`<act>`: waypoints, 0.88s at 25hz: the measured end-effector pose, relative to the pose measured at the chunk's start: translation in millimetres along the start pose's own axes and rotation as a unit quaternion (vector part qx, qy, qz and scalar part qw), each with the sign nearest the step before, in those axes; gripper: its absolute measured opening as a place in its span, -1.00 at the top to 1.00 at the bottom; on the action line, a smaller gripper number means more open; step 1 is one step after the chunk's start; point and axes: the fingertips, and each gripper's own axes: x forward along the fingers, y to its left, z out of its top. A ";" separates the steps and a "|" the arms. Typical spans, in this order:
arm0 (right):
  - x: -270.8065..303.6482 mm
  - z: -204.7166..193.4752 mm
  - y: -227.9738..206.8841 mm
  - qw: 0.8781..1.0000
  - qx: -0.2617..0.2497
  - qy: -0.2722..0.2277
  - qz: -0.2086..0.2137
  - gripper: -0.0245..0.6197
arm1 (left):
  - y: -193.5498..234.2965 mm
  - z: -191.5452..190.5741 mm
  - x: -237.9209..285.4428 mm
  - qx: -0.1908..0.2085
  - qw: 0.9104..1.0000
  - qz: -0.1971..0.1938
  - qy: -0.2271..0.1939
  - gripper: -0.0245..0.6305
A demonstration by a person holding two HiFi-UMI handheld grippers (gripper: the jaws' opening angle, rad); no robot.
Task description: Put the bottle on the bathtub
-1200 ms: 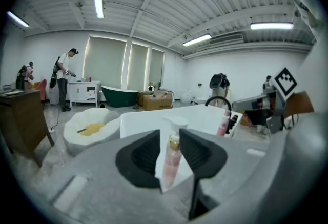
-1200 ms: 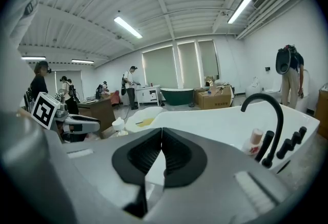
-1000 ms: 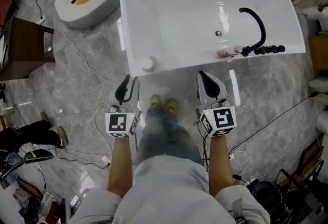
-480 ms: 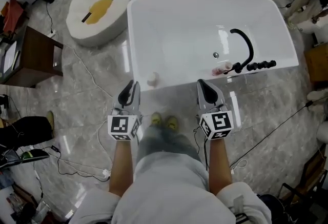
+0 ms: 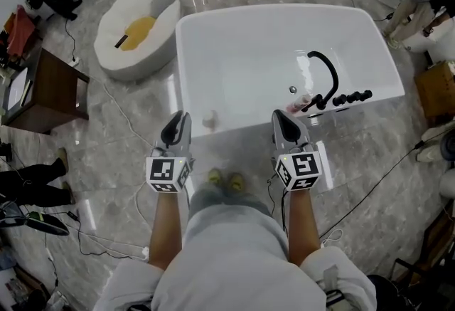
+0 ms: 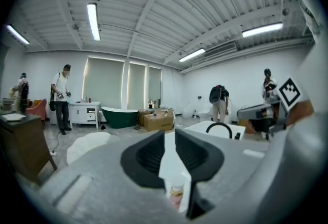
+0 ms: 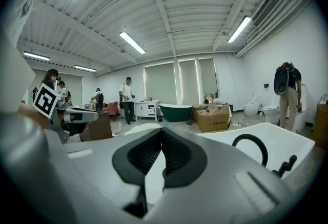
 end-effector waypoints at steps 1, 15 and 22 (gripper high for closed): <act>-1.9 3.1 0.7 1.000 -0.003 -0.001 -0.001 0.91 | 0.7 4.7 -1.5 0.001 1.000 0.000 -0.003 0.74; -18.4 47.0 9.6 0.999 -0.032 -0.015 -0.010 0.91 | 19.1 77.3 -30.9 0.016 0.998 0.025 -0.057 0.93; -26.0 65.9 13.6 0.999 -0.045 -0.025 -0.010 0.91 | 18.0 96.0 -37.2 0.026 0.997 0.022 -0.069 0.93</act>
